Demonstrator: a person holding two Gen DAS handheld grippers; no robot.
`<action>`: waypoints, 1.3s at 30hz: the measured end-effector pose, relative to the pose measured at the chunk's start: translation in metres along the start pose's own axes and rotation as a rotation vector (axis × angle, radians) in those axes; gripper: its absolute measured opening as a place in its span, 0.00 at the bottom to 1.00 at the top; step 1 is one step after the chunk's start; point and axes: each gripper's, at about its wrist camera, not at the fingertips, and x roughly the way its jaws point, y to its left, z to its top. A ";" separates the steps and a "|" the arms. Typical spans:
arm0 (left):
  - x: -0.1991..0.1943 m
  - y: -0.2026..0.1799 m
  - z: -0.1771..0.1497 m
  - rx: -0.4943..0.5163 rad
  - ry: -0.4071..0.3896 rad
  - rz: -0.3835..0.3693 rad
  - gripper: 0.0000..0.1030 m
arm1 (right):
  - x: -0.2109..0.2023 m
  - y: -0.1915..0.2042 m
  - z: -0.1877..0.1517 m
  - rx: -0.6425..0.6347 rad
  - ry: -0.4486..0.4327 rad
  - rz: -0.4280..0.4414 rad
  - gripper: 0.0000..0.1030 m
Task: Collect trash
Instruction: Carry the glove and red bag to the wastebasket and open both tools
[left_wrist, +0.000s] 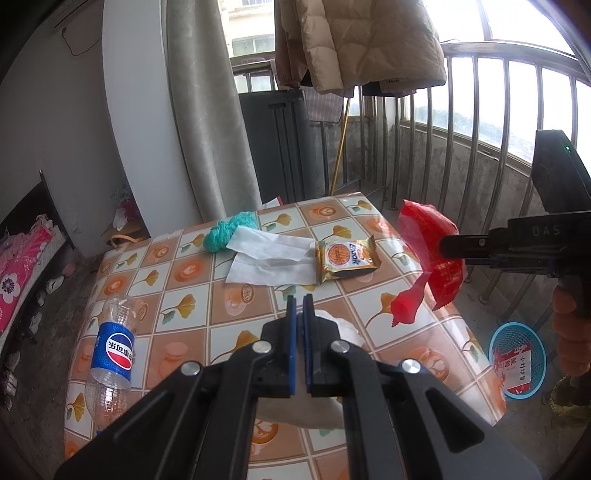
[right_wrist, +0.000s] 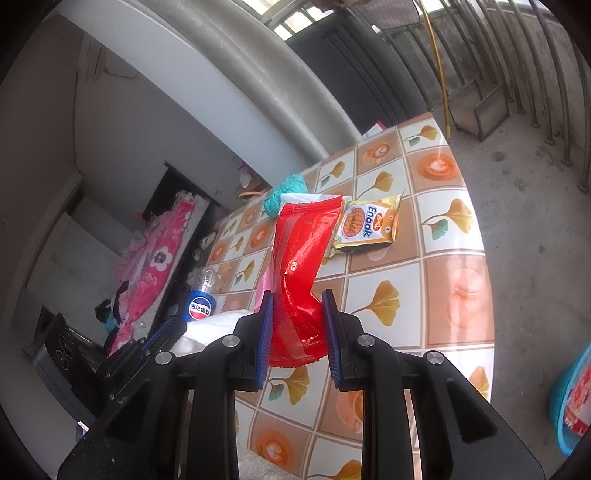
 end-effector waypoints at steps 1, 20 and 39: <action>-0.002 -0.002 0.001 0.001 -0.003 -0.002 0.03 | -0.003 -0.002 -0.001 0.001 -0.005 -0.001 0.23; -0.005 -0.092 0.038 0.036 -0.008 -0.266 0.03 | -0.102 -0.074 -0.017 0.110 -0.166 -0.095 0.23; 0.090 -0.337 0.012 0.138 0.333 -0.677 0.03 | -0.218 -0.255 -0.107 0.563 -0.335 -0.339 0.24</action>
